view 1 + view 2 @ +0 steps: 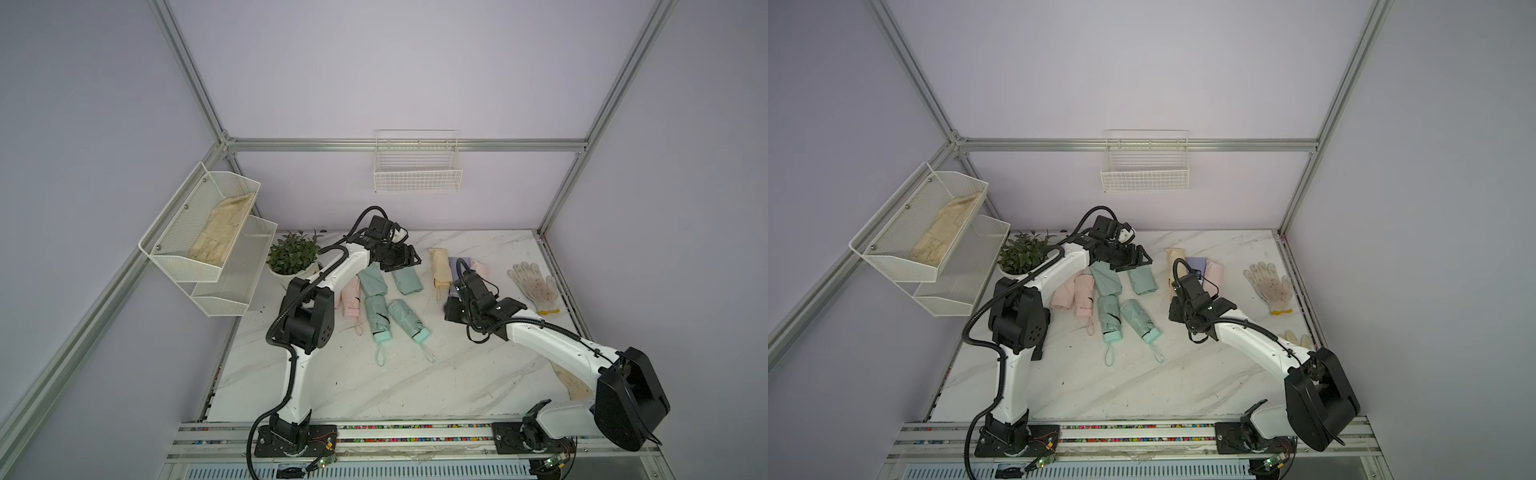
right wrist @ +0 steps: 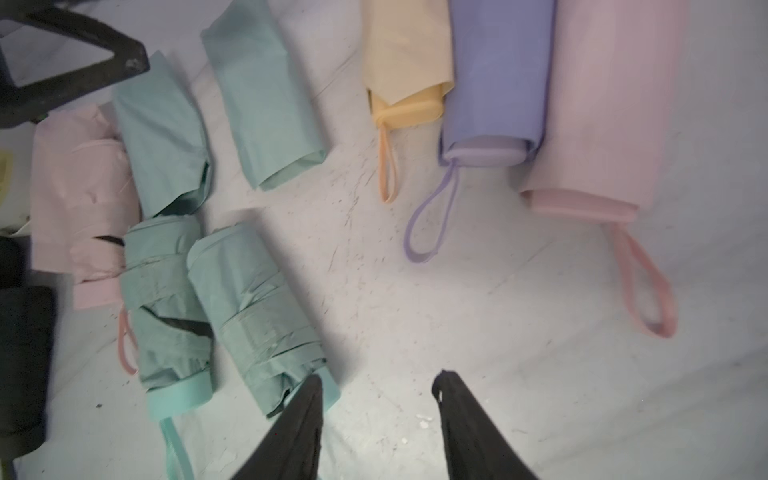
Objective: Take umbrellas out of sleeves
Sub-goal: Move the umbrella to the center of the board.
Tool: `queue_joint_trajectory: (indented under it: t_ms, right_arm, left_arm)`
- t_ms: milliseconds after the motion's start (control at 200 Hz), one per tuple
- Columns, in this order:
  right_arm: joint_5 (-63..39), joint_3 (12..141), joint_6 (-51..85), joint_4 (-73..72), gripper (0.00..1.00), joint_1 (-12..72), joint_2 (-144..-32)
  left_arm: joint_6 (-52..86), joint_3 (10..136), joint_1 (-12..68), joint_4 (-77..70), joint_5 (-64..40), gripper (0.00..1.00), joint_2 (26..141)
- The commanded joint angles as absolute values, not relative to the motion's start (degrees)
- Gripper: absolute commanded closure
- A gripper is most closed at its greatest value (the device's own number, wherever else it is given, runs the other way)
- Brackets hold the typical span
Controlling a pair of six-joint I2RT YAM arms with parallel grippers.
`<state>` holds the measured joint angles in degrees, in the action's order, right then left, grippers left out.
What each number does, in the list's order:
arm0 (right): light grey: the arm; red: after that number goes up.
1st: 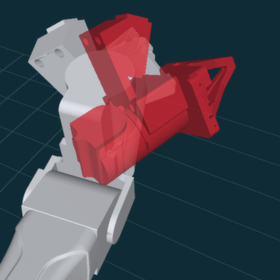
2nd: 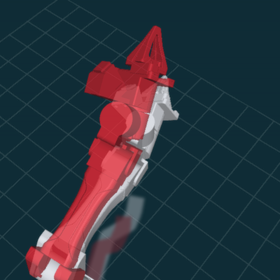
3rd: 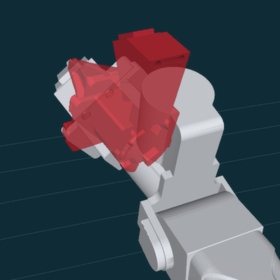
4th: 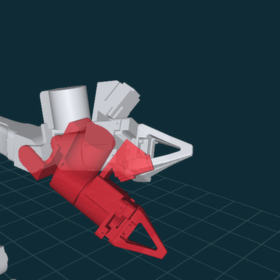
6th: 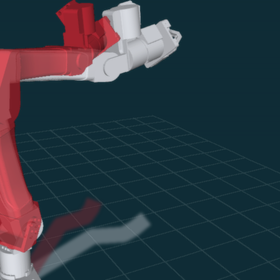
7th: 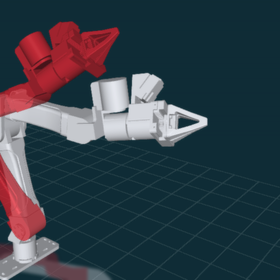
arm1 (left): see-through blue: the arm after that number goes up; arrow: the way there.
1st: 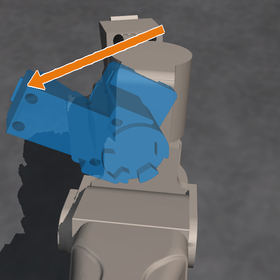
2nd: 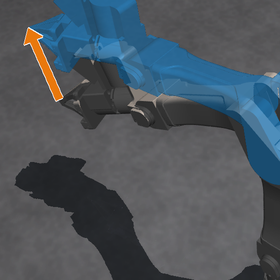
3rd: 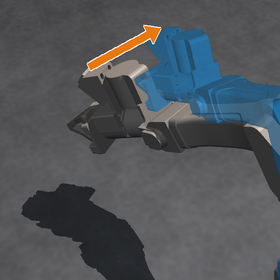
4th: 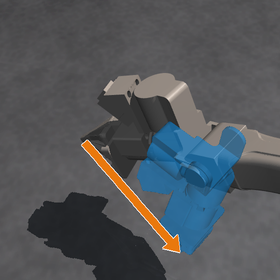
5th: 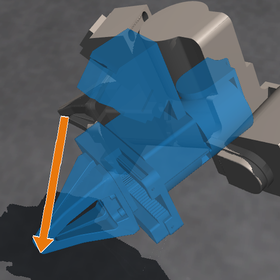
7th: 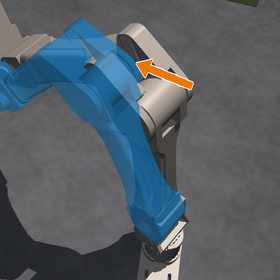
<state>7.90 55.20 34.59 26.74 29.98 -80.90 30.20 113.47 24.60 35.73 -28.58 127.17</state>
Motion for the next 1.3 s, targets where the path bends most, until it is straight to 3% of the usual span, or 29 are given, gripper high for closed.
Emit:
queue_joint_trajectory:
  t_ms: [0,210,540,740,900,1295]
  right_arm:
    - [4.8,59.8,29.4,27.7,0.52,27.3,-85.8]
    - [1.9,70.2,26.8,25.3,0.61,23.8,-99.0]
    - [2.8,81.1,25.7,26.2,0.7,23.2,-113.7]
    - [3.4,82.0,25.9,28.0,0.73,23.2,-115.6]
    - [3.6,81.8,25.9,28.3,0.82,23.2,-115.5]
    - [3.8,80.9,25.9,28.5,0.84,23.3,-116.1]
  left_arm:
    - [28.9,120.4,25.3,36.2,-30.5,0.28,130.4]
    - [29.6,123.1,26.2,36.1,-31.2,0.3,133.1]
    - [28.8,117.5,26.2,35.1,-31.3,0.3,129.8]
    - [28.9,117.2,26.1,34.6,-31.8,0.3,129.8]
    - [29.3,117.8,25.9,34.5,-32.3,0.3,130.3]
    - [29.4,116.9,25.9,34.2,-32.2,0.3,129.8]
